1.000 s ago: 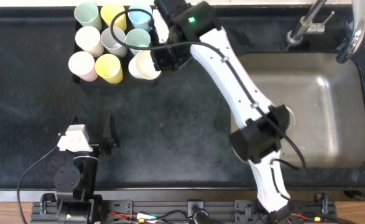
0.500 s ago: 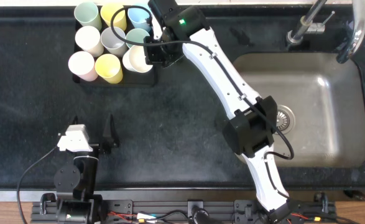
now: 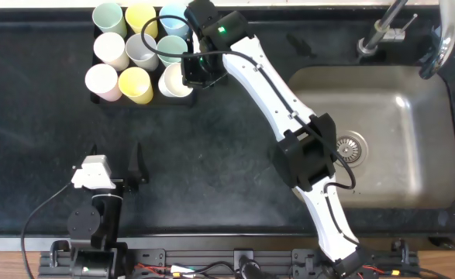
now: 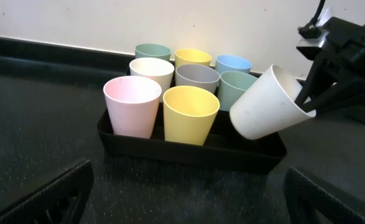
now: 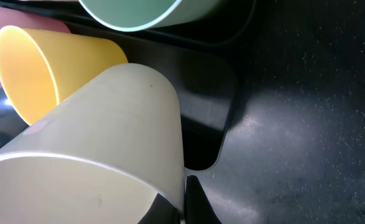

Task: Store Cups

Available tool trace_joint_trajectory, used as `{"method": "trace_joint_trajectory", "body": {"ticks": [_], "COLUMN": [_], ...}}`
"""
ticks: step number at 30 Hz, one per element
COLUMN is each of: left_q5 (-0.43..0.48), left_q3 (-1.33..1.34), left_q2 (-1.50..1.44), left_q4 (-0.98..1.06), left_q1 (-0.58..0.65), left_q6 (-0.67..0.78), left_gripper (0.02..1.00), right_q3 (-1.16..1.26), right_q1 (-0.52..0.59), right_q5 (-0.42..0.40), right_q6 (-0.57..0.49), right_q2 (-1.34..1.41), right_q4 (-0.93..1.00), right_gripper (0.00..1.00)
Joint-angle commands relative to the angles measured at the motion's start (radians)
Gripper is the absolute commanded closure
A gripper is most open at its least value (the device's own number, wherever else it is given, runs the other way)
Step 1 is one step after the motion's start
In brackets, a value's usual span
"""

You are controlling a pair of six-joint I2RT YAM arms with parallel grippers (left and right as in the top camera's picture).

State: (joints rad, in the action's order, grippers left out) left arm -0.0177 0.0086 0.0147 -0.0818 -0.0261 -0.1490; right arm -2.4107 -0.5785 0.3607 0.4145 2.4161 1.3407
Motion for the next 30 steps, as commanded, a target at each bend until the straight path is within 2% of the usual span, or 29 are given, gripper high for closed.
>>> {"method": "trace_joint_trajectory", "body": {"ticks": [1,4,30], "left_q5": [0.016,0.016,0.016], "left_q3": [-0.001,-0.001,-0.001], "left_q2": [-0.012,-0.012,-0.012], "left_q4": [-0.003,-0.003,-0.003], "left_q1": [-0.004,-0.004,-0.004], "left_q6": [0.018,0.018,0.018], "left_gripper": [0.018,0.018,0.018], "right_q3": [-0.025,-0.013,0.009], "right_q1": [-0.004,-0.003,0.007], "right_q5": [-0.022,-0.043,-0.039], "right_q6": [0.008,0.008,0.009], "right_q2": [-0.002,0.0,0.032], "right_q4": [0.011,0.02,0.009], "right_gripper": [0.958,0.958,0.958]}}
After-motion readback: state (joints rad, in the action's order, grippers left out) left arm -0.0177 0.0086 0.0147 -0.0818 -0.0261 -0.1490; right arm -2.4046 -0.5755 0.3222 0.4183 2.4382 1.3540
